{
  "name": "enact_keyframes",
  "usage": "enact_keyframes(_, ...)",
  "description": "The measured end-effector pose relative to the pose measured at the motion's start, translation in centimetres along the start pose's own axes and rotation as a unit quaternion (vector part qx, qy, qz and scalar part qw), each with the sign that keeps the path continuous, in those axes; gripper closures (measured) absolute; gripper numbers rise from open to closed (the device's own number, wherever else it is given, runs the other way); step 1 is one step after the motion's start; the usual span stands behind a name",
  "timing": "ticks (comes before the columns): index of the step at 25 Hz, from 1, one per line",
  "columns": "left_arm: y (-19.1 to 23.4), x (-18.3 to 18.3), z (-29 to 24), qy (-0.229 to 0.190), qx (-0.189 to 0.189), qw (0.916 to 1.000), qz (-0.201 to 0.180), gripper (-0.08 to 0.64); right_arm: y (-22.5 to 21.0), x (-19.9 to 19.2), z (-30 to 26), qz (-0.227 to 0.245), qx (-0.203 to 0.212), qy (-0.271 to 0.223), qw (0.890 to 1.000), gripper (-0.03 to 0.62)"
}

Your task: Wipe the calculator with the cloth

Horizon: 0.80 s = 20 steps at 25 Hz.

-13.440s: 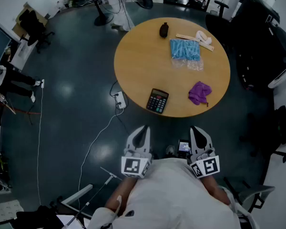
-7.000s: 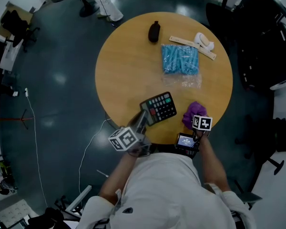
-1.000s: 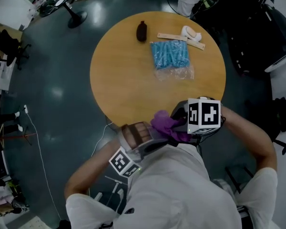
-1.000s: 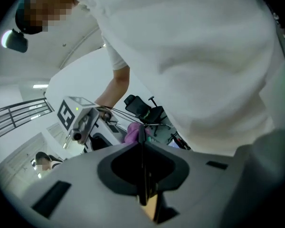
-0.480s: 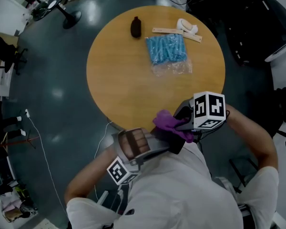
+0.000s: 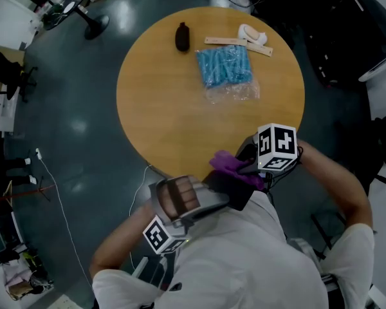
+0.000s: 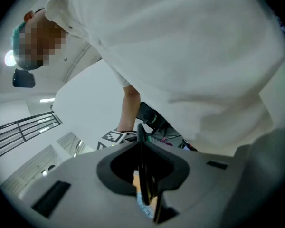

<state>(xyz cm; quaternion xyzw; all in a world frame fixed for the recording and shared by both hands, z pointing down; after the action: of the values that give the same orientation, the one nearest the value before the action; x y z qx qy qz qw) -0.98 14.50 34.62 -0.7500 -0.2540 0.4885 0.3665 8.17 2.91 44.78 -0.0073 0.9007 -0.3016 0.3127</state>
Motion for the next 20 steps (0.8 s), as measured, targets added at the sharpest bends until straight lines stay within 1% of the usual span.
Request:
enact_keyframes(5, 0.4, -0.2, 0.3, 0.01, 0.006, 0.9999, 0.004, 0.515, -1.8, -1.7, -0.5, -0.024, -0.007, 0.009, 1.0, 0.492)
enact_keyframes(7, 0.2, -0.3, 0.6, 0.015, 0.009, 0.9998, 0.004, 0.516, -2.6, -2.7, -1.1, -0.027, -0.023, 0.037, 0.999, 0.492)
enact_keyframes(8, 0.3, -0.3, 0.7, 0.019, 0.013, 0.9997, 0.001, 0.517, -2.9, -3.4, -1.5, -0.024, -0.038, 0.061, 0.997, 0.492)
enact_keyframes(10, 0.7, -0.6, 0.9, 0.027, 0.023, 0.9994, 0.001, 0.517, -3.9, -4.3, -1.4, -0.011, -0.085, 0.108, 0.99, 0.492)
enact_keyframes(11, 0.8, -0.8, 0.9, 0.03, 0.026, 0.9992, 0.005, 0.517, -4.5, -4.2, -0.5, -0.006, -0.113, 0.114, 0.987, 0.492)
enact_keyframes(12, 0.8, -1.0, 0.9, 0.033, 0.026, 0.9991, 0.007, 0.517, -4.9, -3.7, 1.1, -0.005, -0.14, 0.102, 0.985, 0.492)
enact_keyframes(13, 0.6, -1.1, 0.8, 0.035, 0.024, 0.9991, 0.007, 0.517, -4.9, -2.6, 3.3, -0.005, -0.16, 0.073, 0.984, 0.492)
enact_keyframes(14, 0.4, -1.3, 0.7, 0.036, 0.021, 0.9991, 0.005, 0.517, -4.5, -1.0, 5.6, -0.001, -0.171, 0.033, 0.985, 0.492)
enact_keyframes(15, 0.2, -1.4, 0.5, 0.036, 0.018, 0.9992, 0.003, 0.517, -3.5, 0.8, 7.8, 0.011, -0.169, -0.009, 0.985, 0.492)
enact_keyframes(16, 0.1, -1.4, 0.3, 0.036, 0.014, 0.9993, -0.001, 0.517, -2.0, 2.7, 9.7, 0.028, -0.154, -0.047, 0.987, 0.492)
enact_keyframes(17, 0.0, -1.5, 0.1, 0.035, 0.012, 0.9993, -0.007, 0.517, -0.3, 4.5, 11.0, 0.047, -0.129, -0.077, 0.988, 0.492)
enact_keyframes(18, -0.1, -1.4, -0.1, 0.034, 0.01, 0.9993, -0.013, 0.517, 1.4, 6.0, 11.6, 0.064, -0.1, -0.096, 0.988, 0.492)
enact_keyframes(20, 0.1, -1.0, -0.3, 0.028, 0.013, 0.9993, -0.019, 0.517, 3.8, 7.6, 11.0, 0.085, -0.042, -0.101, 0.99, 0.492)
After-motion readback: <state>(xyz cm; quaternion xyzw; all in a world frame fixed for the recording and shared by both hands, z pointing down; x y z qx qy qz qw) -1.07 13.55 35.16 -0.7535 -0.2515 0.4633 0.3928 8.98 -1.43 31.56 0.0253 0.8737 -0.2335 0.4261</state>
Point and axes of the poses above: the fingertips, and each gripper's own axes: z backward along the fingers, y to its left, x out of its top, the point moved 6 cm from there along z, backward along the fingers, and after that the axes turned 3 degrees about -y, right-handed, at the moved point
